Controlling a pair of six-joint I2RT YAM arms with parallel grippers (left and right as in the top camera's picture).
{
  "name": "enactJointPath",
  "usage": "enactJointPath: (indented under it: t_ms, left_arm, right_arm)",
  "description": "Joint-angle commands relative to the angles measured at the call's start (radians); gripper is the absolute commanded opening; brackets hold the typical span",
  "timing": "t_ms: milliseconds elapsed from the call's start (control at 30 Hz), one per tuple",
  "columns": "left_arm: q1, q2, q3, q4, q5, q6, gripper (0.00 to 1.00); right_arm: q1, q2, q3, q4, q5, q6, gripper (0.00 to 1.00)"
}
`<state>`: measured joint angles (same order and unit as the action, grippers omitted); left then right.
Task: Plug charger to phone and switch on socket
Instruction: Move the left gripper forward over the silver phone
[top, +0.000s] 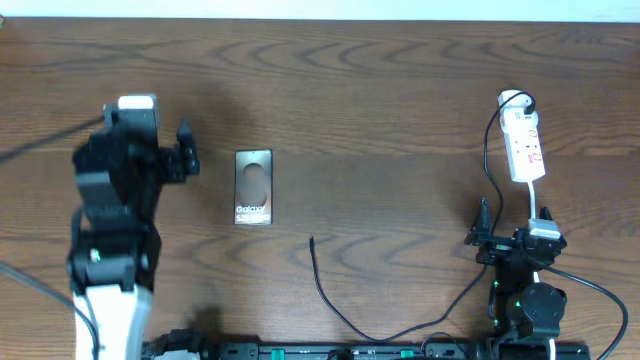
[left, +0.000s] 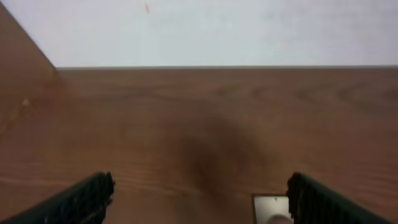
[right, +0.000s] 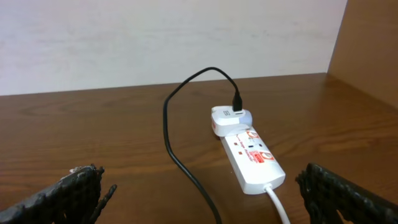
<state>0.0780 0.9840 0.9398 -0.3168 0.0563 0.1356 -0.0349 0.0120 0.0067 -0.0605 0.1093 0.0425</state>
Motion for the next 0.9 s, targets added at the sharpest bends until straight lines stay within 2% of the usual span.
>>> enactJointPath:
  t_ms: [0, 100, 200, 433, 667, 867]
  left_arm:
    - [0.002, 0.155, 0.198, -0.099, 0.048, -0.006, 0.91]
    - [0.002, 0.264, 0.331, -0.211, 0.051, -0.077, 0.91]
    - [0.002, 0.359, 0.444, -0.317, 0.088, -0.089, 0.91]
    - [0.002, 0.508, 0.600, -0.528, 0.094, -0.152, 0.91]
    - [-0.012, 0.572, 0.620, -0.712, 0.094, -0.182, 0.91]
    - [-0.012, 0.576, 0.619, -0.737, 0.093, -0.182, 0.91]
  right_arm:
    - [0.006, -0.007, -0.001, -0.003, 0.011, 0.013, 0.99]
    - [0.006, -0.007, -0.001, -0.003, 0.011, 0.013, 0.99]
    - [0.006, -0.007, -0.001, -0.003, 0.011, 0.013, 0.99]
    - [0.006, -0.007, -0.001, -0.003, 0.012, 0.013, 0.99]
    - [0.006, -0.007, -0.001, -0.003, 0.012, 0.013, 0.99]
    - [0.006, -0.007, -0.001, -0.003, 0.012, 0.013, 0.99]
